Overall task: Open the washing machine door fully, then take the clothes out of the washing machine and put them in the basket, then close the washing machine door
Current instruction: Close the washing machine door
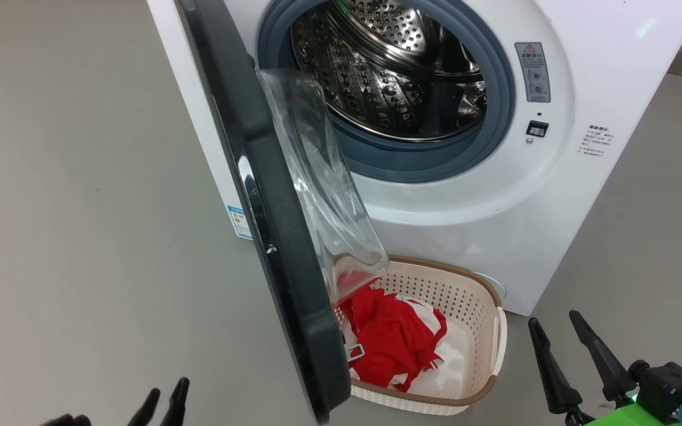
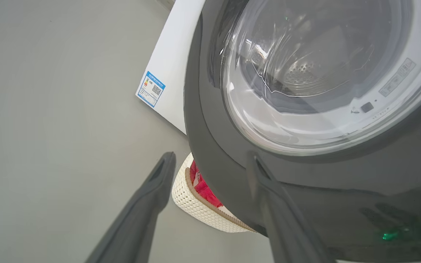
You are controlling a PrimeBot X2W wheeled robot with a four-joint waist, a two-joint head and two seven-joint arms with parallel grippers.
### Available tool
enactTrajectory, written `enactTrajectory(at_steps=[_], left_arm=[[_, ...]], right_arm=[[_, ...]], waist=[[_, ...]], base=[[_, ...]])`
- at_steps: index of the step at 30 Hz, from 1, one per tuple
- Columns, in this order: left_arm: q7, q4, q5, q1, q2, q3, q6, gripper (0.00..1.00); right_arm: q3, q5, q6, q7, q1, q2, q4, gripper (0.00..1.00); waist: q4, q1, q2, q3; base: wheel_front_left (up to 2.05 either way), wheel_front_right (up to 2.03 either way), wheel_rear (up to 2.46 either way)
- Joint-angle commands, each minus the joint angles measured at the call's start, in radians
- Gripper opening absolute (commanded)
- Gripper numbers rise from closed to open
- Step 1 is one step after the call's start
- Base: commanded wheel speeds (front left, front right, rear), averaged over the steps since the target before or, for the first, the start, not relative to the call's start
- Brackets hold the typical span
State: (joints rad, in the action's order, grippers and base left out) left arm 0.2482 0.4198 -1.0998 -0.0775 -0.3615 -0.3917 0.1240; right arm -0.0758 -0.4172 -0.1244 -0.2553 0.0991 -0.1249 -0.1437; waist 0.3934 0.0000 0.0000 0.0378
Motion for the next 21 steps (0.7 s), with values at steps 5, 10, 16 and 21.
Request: enactTrajectory(at_steps=[5, 10, 16, 21], left_arm=[[0.013, -0.018, 0.233, -0.021, 0.019, 0.152, 0.007, 1.00], [0.013, -0.063, 0.502, 0.023, 0.112, 0.291, 0.007, 1.00], [0.013, -0.134, 0.753, 0.062, 0.196, 0.418, 0.006, 1.00], [0.013, -0.204, 0.918, 0.095, 0.240, 0.476, 0.006, 1.00]], right_arm=[[-0.011, 0.003, -0.006, -0.006, -0.009, -0.018, 0.026, 1.00], [-0.008, 0.003, -0.006, -0.006, -0.005, -0.017, 0.027, 1.00], [-0.002, 0.004, -0.006, -0.006, 0.001, -0.018, 0.029, 1.00], [0.002, 0.004, -0.006, -0.006, 0.005, -0.017, 0.029, 1.00]], waist=[[0.001, 0.0000, 0.0000, -0.006], [-0.004, 0.0000, 0.0000, -0.014], [-0.006, 0.0000, 0.0000, -0.018], [-0.008, 0.0000, 0.0000, -0.025]], base=[[0.00, 0.00, 0.00], [0.00, 0.00, 0.00], [0.00, 0.00, 0.00], [0.00, 0.00, 0.00]])
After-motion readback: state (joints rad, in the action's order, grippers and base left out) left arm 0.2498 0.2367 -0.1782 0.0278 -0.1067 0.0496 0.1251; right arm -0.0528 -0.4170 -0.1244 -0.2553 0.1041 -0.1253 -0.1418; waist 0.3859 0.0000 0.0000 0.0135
